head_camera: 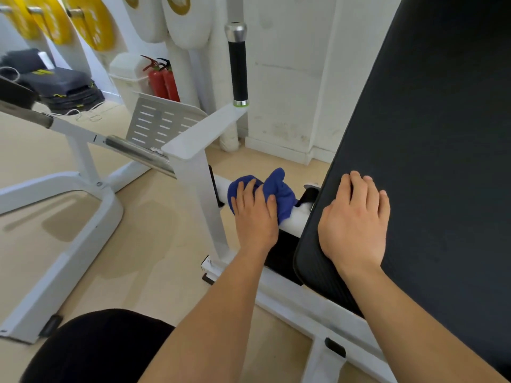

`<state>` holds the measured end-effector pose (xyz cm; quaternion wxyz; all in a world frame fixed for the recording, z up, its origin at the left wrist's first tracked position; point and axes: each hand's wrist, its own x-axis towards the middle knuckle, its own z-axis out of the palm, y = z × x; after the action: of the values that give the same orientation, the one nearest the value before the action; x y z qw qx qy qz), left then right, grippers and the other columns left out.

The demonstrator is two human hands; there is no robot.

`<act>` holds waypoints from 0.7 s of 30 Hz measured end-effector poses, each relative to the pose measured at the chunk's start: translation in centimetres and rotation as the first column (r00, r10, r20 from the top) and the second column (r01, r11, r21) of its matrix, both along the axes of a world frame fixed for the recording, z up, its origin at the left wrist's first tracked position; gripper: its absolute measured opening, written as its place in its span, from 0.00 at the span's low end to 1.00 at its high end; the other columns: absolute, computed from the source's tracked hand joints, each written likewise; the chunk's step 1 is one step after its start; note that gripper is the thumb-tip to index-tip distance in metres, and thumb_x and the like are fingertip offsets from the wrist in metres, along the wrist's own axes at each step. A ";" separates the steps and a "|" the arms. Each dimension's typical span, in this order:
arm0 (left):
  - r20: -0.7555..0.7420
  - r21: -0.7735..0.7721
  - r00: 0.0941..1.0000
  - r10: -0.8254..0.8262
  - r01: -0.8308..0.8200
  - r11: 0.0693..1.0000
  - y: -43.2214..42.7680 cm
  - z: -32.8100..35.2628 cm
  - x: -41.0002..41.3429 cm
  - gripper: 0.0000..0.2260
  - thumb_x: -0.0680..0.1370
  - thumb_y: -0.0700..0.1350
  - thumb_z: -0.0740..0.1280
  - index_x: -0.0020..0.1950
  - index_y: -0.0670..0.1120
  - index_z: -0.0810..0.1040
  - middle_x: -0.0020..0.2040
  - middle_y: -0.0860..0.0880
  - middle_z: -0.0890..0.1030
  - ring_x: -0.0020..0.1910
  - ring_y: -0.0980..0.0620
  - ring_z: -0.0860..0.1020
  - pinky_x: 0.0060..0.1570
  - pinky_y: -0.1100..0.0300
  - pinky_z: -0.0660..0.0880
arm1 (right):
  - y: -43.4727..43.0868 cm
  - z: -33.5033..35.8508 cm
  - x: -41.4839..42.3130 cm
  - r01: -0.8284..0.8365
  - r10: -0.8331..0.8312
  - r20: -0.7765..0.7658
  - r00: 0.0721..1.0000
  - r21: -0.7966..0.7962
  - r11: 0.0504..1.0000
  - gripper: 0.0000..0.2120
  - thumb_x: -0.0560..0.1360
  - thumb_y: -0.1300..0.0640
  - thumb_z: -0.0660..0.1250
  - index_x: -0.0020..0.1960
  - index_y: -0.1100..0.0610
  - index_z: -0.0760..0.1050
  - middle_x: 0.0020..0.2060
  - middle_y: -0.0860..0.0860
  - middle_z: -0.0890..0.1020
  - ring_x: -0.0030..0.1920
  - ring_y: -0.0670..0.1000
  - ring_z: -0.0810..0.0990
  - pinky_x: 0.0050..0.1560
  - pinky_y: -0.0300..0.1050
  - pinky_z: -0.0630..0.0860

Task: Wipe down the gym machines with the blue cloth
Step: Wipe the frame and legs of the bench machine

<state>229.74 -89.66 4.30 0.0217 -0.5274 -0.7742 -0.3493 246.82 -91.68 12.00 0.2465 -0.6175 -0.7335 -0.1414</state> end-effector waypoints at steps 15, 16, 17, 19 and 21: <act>0.084 -0.075 0.960 -0.267 0.273 0.959 -10.2 7.8 -7.9 0.10 0.78 0.51 0.66 0.58 0.56 0.74 0.48 0.56 0.81 0.44 0.54 0.78 0.46 0.53 0.77 | -3.5 2.1 -8.0 -0.580 0.533 -0.233 0.814 -0.390 0.715 0.25 0.81 0.53 0.59 0.77 0.56 0.62 0.71 0.53 0.70 0.68 0.54 0.69 0.66 0.49 0.67; 0.099 -0.073 0.965 -0.242 0.249 0.966 -10.9 8.2 -8.7 0.10 0.77 0.51 0.67 0.56 0.56 0.72 0.47 0.56 0.81 0.43 0.54 0.78 0.45 0.54 0.76 | -3.8 1.9 -9.2 -0.598 0.503 -0.324 0.801 -0.413 0.686 0.27 0.81 0.52 0.60 0.78 0.55 0.59 0.72 0.53 0.67 0.69 0.55 0.68 0.68 0.49 0.68; 0.114 -0.073 0.968 -0.225 0.234 0.969 -11.7 8.6 -9.6 0.10 0.76 0.51 0.69 0.54 0.56 0.70 0.46 0.57 0.80 0.42 0.55 0.78 0.42 0.55 0.76 | -3.9 1.8 -10.1 -0.620 0.464 -0.419 0.781 -0.422 0.662 0.28 0.81 0.51 0.62 0.78 0.53 0.58 0.72 0.53 0.66 0.69 0.55 0.68 0.69 0.50 0.68; 0.150 -0.081 0.968 -0.201 0.215 0.973 -13.0 9.0 -11.1 0.12 0.75 0.51 0.71 0.52 0.55 0.68 0.45 0.56 0.80 0.40 0.55 0.78 0.40 0.55 0.76 | -3.6 1.5 -11.6 -0.678 0.362 -0.606 0.709 -0.442 0.588 0.25 0.79 0.51 0.66 0.75 0.51 0.65 0.69 0.52 0.71 0.65 0.52 0.74 0.64 0.48 0.72; 0.202 -0.095 0.961 -0.186 0.209 0.973 -14.3 8.5 -12.4 0.13 0.74 0.51 0.71 0.51 0.54 0.67 0.46 0.56 0.80 0.41 0.56 0.79 0.39 0.56 0.76 | -3.4 1.3 -12.7 -0.713 0.326 -0.667 0.670 -0.456 0.533 0.14 0.78 0.53 0.69 0.62 0.50 0.75 0.56 0.49 0.81 0.54 0.49 0.79 0.53 0.43 0.74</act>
<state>217.38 -103.93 12.83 -0.1185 -0.5664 -0.7349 -0.3536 234.09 -95.12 13.29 0.2133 -0.4162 -0.7927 0.3910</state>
